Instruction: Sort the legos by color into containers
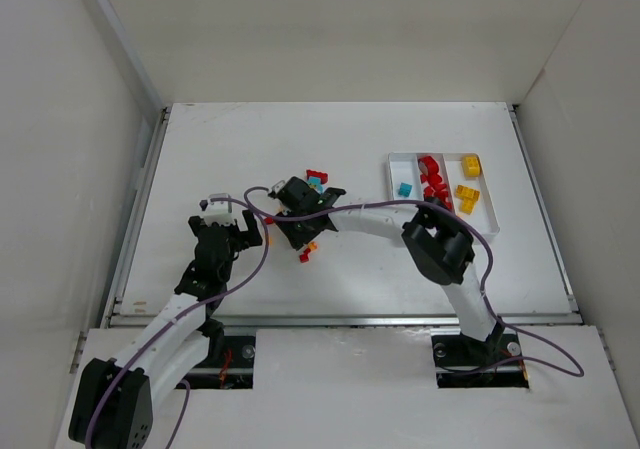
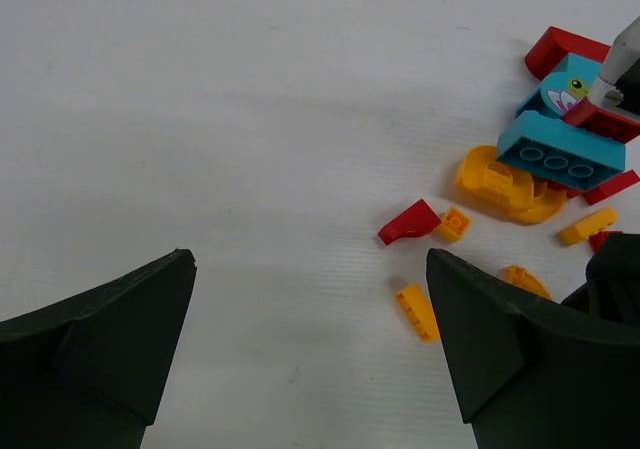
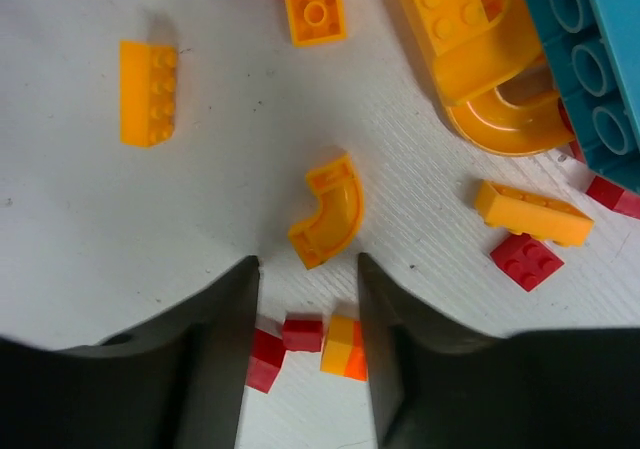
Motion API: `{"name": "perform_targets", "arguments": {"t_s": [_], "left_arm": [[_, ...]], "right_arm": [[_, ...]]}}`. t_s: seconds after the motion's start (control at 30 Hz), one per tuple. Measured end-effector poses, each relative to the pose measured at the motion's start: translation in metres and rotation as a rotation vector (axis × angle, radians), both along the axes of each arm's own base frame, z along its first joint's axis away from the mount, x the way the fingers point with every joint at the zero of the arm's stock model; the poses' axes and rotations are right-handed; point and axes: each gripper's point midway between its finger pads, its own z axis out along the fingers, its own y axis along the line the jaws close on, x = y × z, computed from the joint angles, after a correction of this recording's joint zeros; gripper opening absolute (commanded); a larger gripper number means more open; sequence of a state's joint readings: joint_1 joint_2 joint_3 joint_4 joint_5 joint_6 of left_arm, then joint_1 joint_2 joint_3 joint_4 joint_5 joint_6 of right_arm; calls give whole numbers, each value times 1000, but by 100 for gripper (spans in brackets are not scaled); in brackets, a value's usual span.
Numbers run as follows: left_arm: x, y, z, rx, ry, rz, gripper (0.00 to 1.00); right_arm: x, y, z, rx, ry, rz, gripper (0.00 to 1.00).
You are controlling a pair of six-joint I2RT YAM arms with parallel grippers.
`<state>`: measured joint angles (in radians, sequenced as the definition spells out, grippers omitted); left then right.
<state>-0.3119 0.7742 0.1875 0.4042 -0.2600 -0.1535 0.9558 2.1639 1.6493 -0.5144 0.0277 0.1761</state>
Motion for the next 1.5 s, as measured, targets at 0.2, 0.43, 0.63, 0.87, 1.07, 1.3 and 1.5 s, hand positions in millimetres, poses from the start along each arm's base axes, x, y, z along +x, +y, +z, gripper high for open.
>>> {"name": "perform_targets", "arguments": {"t_s": [0.2, 0.43, 0.63, 0.87, 1.07, 1.3, 1.5], "left_arm": [[0, -1, 0, 1, -1, -5, 100], [0, -1, 0, 2, 0, -7, 100], [0, -1, 0, 1, 0, -7, 100], [0, -1, 0, 2, -1, -7, 100], [0, 0, 1, 3, -3, 0, 100], [12, -10, 27, 55, 0, -68, 100], [34, -53, 111, 313, -180, -434, 100]], "right_arm": [[-2, 2, 2, 9, 0, 26, 60], [7, 10, 1, 9, -15, 23, 59], [13, 13, 0, 5, -31, 15, 47], [19, 12, 0, -8, -61, 1, 11], [21, 6, 4, -1, -86, -20, 0], [35, -35, 43, 64, -104, -128, 0], [101, -150, 140, 239, -243, -428, 0]]}}
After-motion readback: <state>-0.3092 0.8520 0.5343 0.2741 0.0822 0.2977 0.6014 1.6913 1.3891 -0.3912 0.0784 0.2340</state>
